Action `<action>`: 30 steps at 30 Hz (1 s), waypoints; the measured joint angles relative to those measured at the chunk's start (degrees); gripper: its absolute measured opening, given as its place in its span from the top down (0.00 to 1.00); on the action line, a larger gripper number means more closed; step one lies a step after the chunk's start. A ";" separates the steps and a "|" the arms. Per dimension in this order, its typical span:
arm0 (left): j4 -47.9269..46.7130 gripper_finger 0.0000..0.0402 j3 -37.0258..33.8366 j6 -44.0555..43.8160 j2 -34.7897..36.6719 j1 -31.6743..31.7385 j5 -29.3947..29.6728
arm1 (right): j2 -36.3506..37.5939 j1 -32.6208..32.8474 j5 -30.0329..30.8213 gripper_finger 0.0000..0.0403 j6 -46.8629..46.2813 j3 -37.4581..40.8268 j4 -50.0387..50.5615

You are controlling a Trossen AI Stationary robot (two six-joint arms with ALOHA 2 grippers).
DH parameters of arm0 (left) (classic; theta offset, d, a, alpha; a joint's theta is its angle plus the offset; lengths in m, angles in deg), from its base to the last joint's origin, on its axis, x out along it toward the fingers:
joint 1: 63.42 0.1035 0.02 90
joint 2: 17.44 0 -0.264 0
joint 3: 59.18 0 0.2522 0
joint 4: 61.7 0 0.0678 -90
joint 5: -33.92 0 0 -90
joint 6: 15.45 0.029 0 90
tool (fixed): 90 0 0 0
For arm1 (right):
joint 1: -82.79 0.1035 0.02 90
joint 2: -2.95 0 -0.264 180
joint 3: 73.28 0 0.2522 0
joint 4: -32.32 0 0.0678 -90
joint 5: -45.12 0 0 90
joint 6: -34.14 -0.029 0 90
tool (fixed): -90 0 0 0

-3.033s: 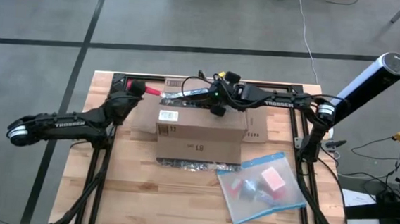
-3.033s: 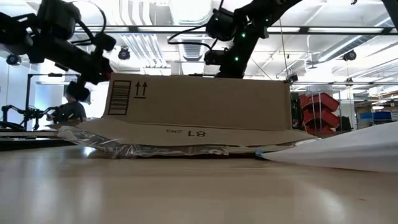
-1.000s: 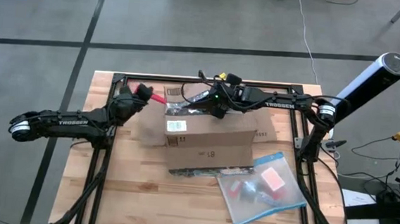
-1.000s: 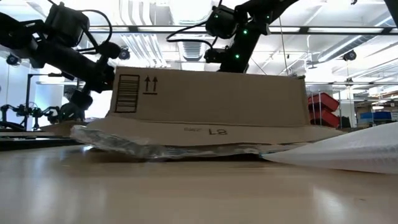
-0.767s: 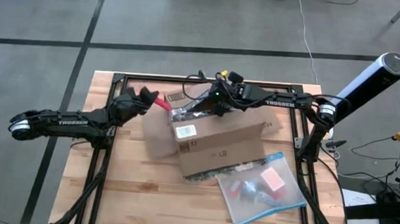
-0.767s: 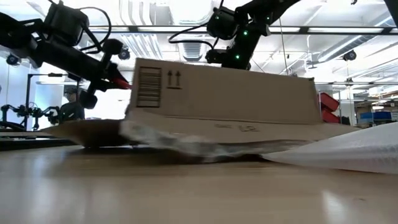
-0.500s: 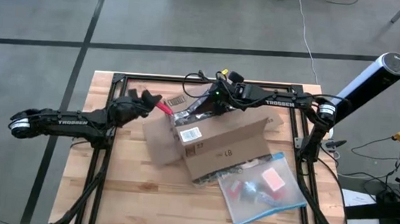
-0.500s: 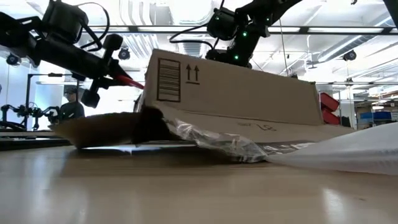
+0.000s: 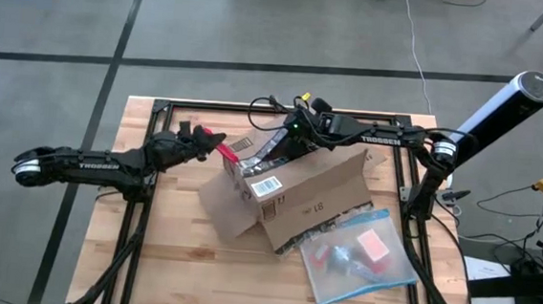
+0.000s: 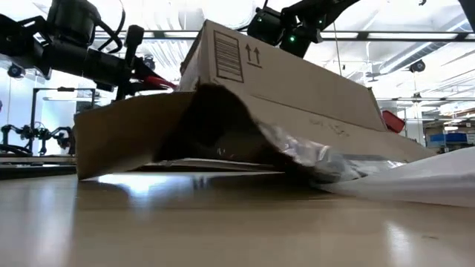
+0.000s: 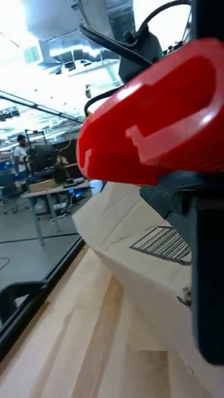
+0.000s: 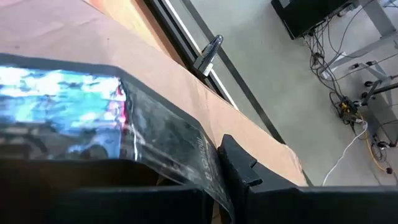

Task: Unpack boxes
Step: Break down the box using the red cutter

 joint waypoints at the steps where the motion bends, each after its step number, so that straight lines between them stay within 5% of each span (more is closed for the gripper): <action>1: 0.57 0.93 0.07 -0.08 -0.09 -0.31 -1.70 | -0.05 -0.02 -0.16 1.00 -0.52 -0.03 -0.52; 7: 4.10 0.93 0.22 1.82 -1.40 -0.38 -8.13 | -0.15 -0.01 -0.60 1.00 -1.45 -0.07 -0.62; 17: 5.13 0.93 0.22 5.90 -1.45 -0.38 -6.74 | -0.15 -0.13 -0.73 1.00 -0.34 -1.82 1.82; 30: 3.50 0.93 0.24 8.72 -1.62 -0.38 -4.80 | 4.11 -0.13 -10.99 0.95 0.66 -2.33 6.17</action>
